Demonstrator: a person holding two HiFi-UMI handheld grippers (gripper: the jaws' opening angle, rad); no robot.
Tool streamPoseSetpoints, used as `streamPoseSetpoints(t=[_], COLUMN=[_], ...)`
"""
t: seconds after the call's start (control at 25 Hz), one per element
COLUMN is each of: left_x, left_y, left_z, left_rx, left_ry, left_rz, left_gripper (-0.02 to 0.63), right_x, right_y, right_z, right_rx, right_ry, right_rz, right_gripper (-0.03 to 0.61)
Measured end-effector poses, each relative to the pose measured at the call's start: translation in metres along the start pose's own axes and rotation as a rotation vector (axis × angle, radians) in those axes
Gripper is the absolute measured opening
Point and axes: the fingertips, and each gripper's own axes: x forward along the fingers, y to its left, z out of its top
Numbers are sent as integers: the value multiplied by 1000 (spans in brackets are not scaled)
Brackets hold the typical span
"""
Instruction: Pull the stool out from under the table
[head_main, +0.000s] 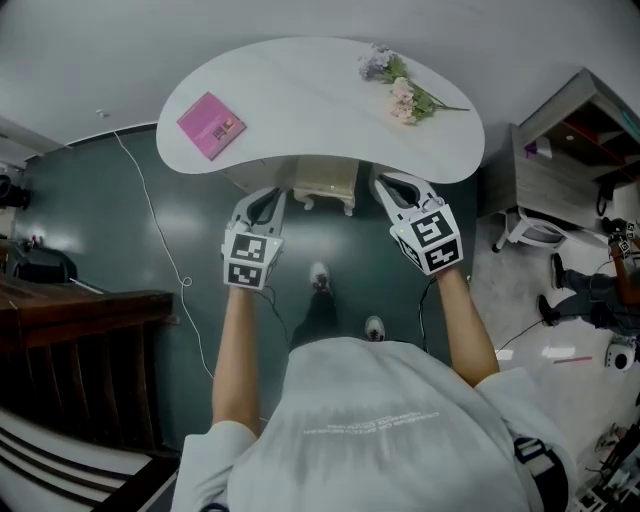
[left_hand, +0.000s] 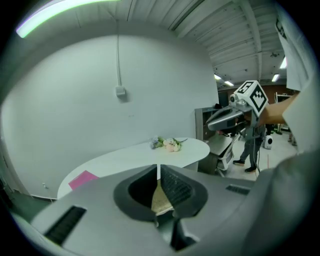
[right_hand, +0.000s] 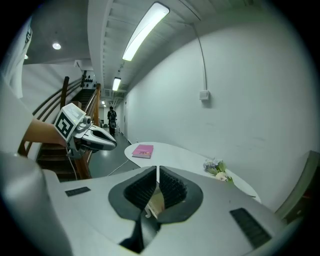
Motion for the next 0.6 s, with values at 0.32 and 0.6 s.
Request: streamPoseSetpoints(t=[0.32, 0.6], left_x=[83, 133], left_y=[48, 47], left_z=[-46, -114], left_rx=[-40, -129], left_ry=[15, 101], left_rz=[-154, -213], left_gripper=[18, 49], right_x=[95, 144], right_y=[-11, -15], right_z=[-44, -95], right_rx=[95, 127], right_ry=[144, 222], right_rz=[-36, -23], right_gripper=[17, 81])
